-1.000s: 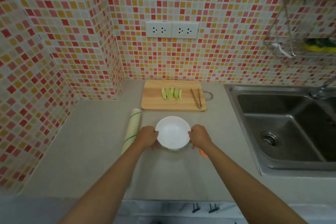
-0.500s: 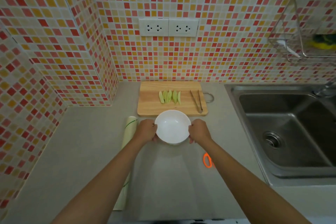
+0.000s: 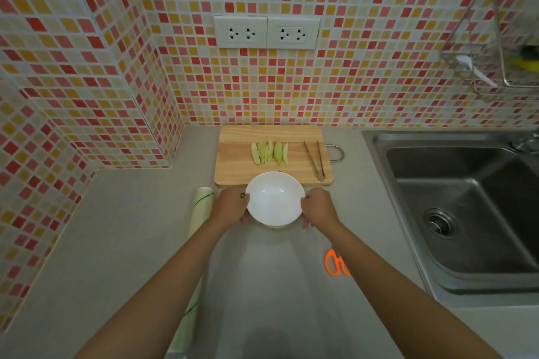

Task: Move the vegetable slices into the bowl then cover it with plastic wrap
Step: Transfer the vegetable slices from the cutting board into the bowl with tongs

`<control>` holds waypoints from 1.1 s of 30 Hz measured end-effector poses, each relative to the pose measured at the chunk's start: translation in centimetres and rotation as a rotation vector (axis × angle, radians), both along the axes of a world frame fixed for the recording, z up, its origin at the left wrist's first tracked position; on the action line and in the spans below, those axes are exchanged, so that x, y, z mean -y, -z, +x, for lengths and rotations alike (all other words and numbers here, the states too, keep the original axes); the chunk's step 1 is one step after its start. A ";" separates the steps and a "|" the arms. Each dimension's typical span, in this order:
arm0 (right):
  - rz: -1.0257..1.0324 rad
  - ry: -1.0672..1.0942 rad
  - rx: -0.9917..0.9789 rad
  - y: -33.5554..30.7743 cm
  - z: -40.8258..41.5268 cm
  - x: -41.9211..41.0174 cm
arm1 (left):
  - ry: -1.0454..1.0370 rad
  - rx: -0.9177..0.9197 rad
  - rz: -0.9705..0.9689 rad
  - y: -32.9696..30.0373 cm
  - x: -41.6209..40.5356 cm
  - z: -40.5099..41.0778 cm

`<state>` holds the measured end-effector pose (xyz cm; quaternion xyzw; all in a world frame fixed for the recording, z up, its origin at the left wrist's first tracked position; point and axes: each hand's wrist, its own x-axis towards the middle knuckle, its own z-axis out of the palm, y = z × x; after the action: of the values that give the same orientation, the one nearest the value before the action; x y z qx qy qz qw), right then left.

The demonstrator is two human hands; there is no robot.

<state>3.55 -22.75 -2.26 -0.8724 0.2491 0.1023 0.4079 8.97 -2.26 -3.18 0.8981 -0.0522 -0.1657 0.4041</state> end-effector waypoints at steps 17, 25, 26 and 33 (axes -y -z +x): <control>-0.551 -0.011 0.040 -0.5 7.8 4.9 | -0.079 0.024 -0.111 1.3 -0.1 -0.4; -0.565 -0.037 -0.123 0.8 10.2 4.4 | -0.086 0.032 -0.145 1.9 -0.2 -0.6; -0.555 -0.028 -0.118 0.8 10.4 4.3 | -0.082 0.035 -0.144 1.9 -0.2 -0.5; -0.267 0.050 0.024 -0.4 10.6 2.7 | -0.066 0.034 -0.142 1.7 -0.1 -0.6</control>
<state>14.16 -25.41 -1.85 -0.9137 0.2770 0.0476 0.2936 8.40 -2.16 -4.88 0.8710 -0.0410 -0.1330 0.4712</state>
